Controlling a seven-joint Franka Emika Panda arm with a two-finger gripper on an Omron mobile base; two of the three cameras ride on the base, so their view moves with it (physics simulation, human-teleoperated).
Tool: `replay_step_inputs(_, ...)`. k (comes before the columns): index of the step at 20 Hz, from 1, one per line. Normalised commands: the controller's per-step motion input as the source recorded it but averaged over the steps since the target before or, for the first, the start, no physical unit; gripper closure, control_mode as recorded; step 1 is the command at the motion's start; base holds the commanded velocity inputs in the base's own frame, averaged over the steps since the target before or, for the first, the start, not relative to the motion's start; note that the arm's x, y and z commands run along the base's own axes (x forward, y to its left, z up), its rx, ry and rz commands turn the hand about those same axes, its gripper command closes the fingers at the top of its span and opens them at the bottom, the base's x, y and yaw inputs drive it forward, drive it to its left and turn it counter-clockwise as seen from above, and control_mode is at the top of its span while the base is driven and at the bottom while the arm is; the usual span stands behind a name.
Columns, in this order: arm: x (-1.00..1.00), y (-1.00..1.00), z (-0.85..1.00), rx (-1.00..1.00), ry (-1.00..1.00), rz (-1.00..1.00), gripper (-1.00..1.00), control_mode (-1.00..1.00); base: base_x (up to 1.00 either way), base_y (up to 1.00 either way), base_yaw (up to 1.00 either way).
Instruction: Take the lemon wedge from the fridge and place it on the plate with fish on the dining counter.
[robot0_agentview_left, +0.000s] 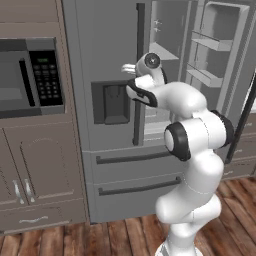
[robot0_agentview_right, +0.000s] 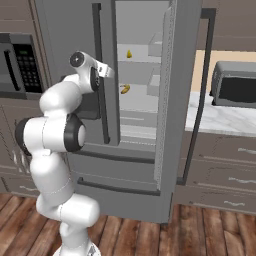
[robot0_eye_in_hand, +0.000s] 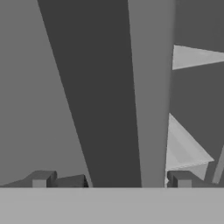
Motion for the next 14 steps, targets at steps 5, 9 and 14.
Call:
replay_step_inputs(5,0.39,0.00,-0.13,0.00,0.00,0.00,-1.00,-1.00,0.00,0.00,0.00)
replay_step_inputs(9,0.42,0.00,-0.10,0.00,0.00,0.00,-1.00,-1.00,0.00,0.00,0.00)
replay_step_inputs(14,0.41,0.00,-0.06,0.00,0.00,0.00,-1.00,-1.00,0.00,0.00,0.00)
